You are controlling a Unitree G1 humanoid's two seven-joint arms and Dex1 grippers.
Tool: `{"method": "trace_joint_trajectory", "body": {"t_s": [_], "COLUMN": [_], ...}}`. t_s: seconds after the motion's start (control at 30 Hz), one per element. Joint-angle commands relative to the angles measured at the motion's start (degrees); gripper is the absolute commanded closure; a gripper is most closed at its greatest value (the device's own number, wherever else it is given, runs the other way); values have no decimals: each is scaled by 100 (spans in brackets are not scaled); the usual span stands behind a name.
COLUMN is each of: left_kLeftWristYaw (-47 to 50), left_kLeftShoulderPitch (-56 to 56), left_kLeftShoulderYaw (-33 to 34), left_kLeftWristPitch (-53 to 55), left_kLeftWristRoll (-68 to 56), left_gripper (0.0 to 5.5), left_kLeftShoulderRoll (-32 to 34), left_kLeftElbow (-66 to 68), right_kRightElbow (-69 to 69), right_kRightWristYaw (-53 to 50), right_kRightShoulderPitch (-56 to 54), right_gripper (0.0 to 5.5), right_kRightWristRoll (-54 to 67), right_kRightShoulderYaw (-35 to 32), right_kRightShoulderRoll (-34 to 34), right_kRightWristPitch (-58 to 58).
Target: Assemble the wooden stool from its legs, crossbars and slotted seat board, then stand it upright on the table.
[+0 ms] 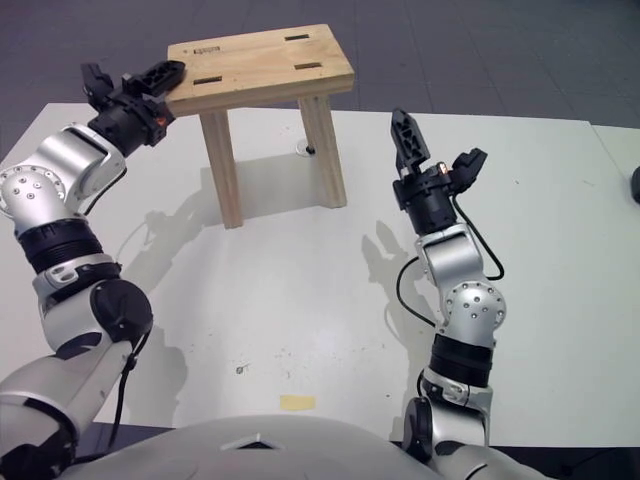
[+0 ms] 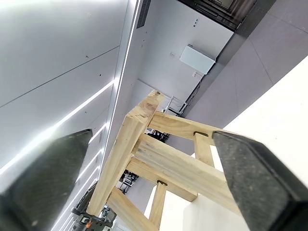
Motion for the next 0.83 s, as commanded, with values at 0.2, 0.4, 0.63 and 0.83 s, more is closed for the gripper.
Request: {"method": "trace_joint_trajectory", "body": {"t_s": [0.2, 0.4, 0.63, 0.83], "left_kLeftWristYaw": [-427, -382, -4, -86], "left_kLeftShoulderPitch": [208, 735, 1923, 1668], "left_kLeftShoulderYaw": [-199, -996, -1638, -2100], "left_kLeftWristPitch": [-341, -1760, -2643, -3096], "left_kLeftWristRoll": [140, 1708, 2701, 3082], "left_gripper": [27, 14, 14, 14], "left_kLeftShoulderRoll": [619, 839, 76, -298], "left_kLeftElbow": [-1247, -1382, -2425, -2297], "right_kRightElbow": [-1114, -231, 455, 796], "right_kRightWristYaw": [96, -636, -409, -48], "right_kRightShoulderPitch": [971, 817, 492, 205], "right_gripper": [10, 10, 10, 10], "right_kRightWristRoll": [-2568, -4918, -6081, -6170], "right_kRightShoulderYaw": [765, 958, 1104, 1087], "right_kRightShoulderRoll": [336, 519, 105, 32], "right_kRightWristPitch": [-1172, -2128, -2177, -2075]}}
